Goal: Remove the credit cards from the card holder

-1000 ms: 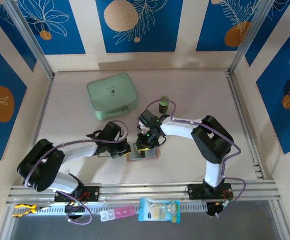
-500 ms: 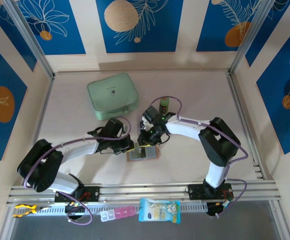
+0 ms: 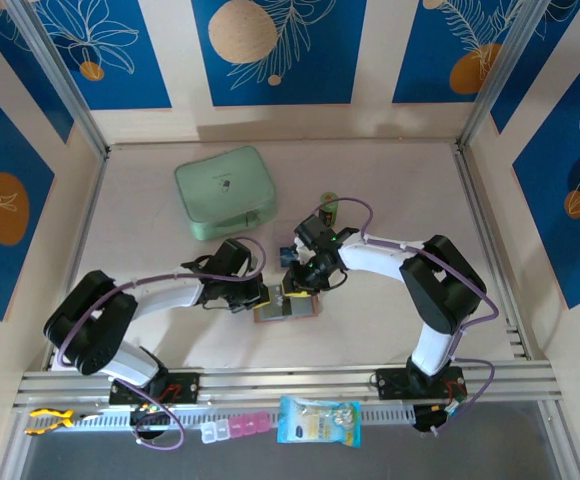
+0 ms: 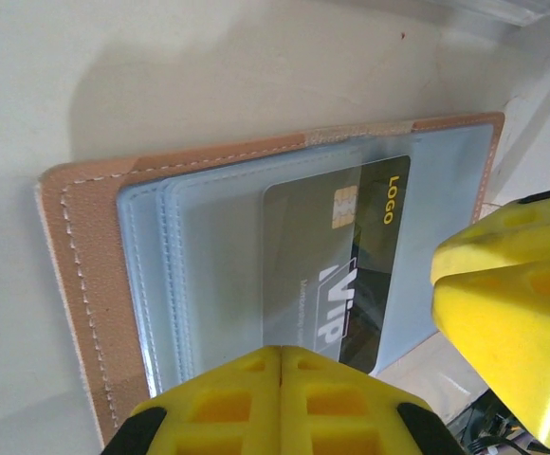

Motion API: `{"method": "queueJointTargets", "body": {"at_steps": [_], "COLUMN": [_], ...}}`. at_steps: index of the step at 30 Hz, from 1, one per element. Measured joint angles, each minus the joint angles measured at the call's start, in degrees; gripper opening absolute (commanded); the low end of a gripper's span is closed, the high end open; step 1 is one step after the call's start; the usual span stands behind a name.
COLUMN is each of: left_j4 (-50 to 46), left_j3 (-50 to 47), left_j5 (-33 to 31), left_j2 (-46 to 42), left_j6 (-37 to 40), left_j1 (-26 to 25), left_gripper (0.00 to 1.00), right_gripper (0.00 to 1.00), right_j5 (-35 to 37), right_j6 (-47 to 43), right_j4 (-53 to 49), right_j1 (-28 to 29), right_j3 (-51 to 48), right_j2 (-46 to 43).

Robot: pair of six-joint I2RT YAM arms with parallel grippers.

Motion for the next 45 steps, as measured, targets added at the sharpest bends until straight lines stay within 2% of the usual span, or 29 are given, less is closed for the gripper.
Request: {"method": "queueJointTargets", "body": {"at_steps": [24, 33, 38, 45], "left_j4": [0.02, 0.02, 0.00, 0.00], "left_j3": [-0.76, -0.76, -0.76, -0.85], "left_j5": [-0.02, -0.02, -0.02, -0.02], "left_j2": [0.70, 0.70, 0.70, 0.70], "left_j6": [0.00, 0.00, 0.00, 0.00], "left_j1": [0.00, 0.00, 0.00, 0.00], "left_gripper": [0.00, 0.00, 0.00, 0.00], "right_gripper": [0.24, 0.19, 0.13, 0.11], "right_j5": [-3.45, -5.46, -5.70, -5.90], "right_j6": [2.34, 3.82, 4.02, 4.04], "right_j4": [4.90, 7.26, 7.65, 8.02], "right_j1": [0.00, 0.00, 0.00, -0.17], "right_j3": [-1.88, -3.21, -3.30, -3.61], "right_j2": [2.29, 2.29, 2.29, 2.14]}}
